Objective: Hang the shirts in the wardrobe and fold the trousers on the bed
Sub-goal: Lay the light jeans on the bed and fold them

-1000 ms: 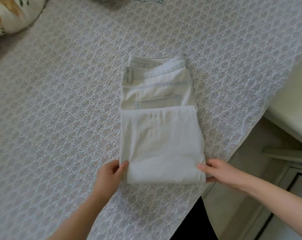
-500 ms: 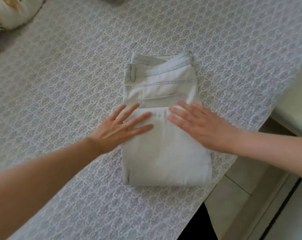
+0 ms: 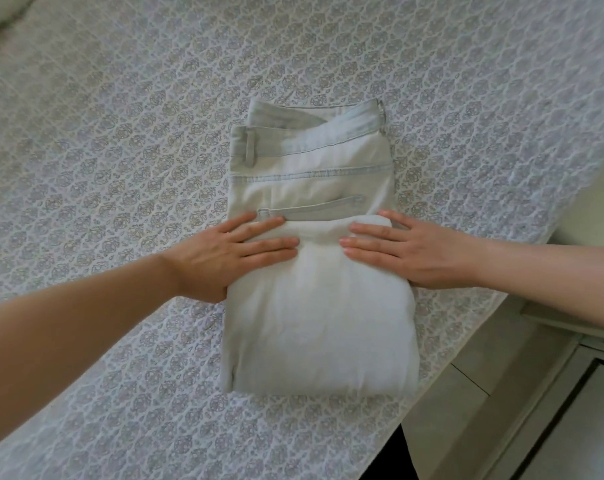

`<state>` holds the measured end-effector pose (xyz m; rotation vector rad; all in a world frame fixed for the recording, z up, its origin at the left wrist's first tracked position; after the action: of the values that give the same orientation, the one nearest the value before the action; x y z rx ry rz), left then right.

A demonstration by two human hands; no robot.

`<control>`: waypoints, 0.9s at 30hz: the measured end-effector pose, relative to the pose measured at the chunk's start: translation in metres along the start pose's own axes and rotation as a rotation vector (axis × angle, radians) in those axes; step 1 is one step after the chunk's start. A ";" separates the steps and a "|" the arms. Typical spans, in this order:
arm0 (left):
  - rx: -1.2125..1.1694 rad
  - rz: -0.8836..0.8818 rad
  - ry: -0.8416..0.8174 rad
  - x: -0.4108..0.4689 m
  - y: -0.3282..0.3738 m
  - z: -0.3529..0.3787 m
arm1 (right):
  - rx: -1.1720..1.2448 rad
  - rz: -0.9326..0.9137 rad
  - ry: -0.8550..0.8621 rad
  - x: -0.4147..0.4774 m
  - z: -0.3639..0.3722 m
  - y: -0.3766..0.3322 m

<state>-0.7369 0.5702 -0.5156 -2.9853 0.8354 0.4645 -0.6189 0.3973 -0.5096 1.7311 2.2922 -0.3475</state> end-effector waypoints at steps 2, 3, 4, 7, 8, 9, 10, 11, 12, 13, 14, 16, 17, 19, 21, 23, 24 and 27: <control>-0.034 0.014 -0.024 0.001 -0.004 0.000 | 0.024 -0.024 -0.029 0.002 0.003 0.004; -0.038 0.025 -0.036 0.001 -0.005 0.000 | 0.029 -0.033 -0.036 0.003 0.004 0.004; -0.046 0.034 -0.045 0.001 -0.005 0.000 | 0.018 -0.035 -0.010 0.004 0.004 0.002; -0.101 0.036 -0.053 0.002 -0.007 -0.004 | 0.039 0.022 0.126 0.005 -0.001 -0.003; -0.129 0.029 -0.036 0.002 -0.007 -0.007 | 0.062 0.044 0.166 0.003 -0.002 -0.004; -0.171 0.017 -0.015 0.001 -0.007 -0.011 | 0.100 0.059 0.193 0.000 -0.003 -0.004; -0.241 -0.002 0.000 0.000 -0.007 -0.015 | 0.152 0.080 0.213 -0.003 -0.004 -0.005; -0.346 -0.037 0.012 0.000 -0.009 -0.020 | 0.209 0.107 0.225 -0.004 -0.007 -0.004; -0.475 -0.095 0.024 -0.001 -0.013 -0.025 | 0.274 0.138 0.235 -0.004 -0.008 -0.002; -0.602 -0.169 0.035 -0.001 -0.021 -0.030 | 0.348 0.166 0.225 -0.003 -0.007 0.002; -0.717 -0.254 0.034 -0.002 -0.029 -0.033 | 0.439 0.192 0.227 -0.002 -0.007 0.006; -0.921 -0.430 -0.022 -0.007 -0.044 -0.034 | 0.719 0.306 0.229 -0.006 -0.007 0.021; -1.051 -0.505 -0.035 -0.012 -0.049 -0.033 | 0.904 0.409 0.224 -0.010 -0.008 0.030; -1.296 -0.647 0.014 -0.022 -0.060 -0.031 | 1.324 0.640 0.213 -0.018 -0.003 0.044; -1.523 -0.769 0.109 -0.027 -0.067 -0.025 | 1.508 0.843 0.382 -0.017 -0.010 0.062; -1.796 -0.945 0.188 -0.028 -0.069 -0.012 | 1.539 1.075 0.445 -0.015 -0.005 0.080; -1.855 -1.036 0.255 -0.029 -0.071 -0.006 | 1.545 1.187 0.437 -0.013 -0.003 0.087; -1.715 -1.189 0.378 -0.028 -0.076 0.001 | 1.530 1.308 0.461 -0.009 0.006 0.102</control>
<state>-0.7208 0.6494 -0.5138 -3.6584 -2.5894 0.6509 -0.5181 0.4145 -0.5160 3.6062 0.1210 -1.6439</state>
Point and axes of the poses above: each hand's wrist, its own x-axis towards the middle knuckle, its own z-axis out of the palm, y = z × x, the point moved 9 cm from there along x, towards the middle knuckle, and after that the axes turned 3 degrees about x, right-handed, at the moved point
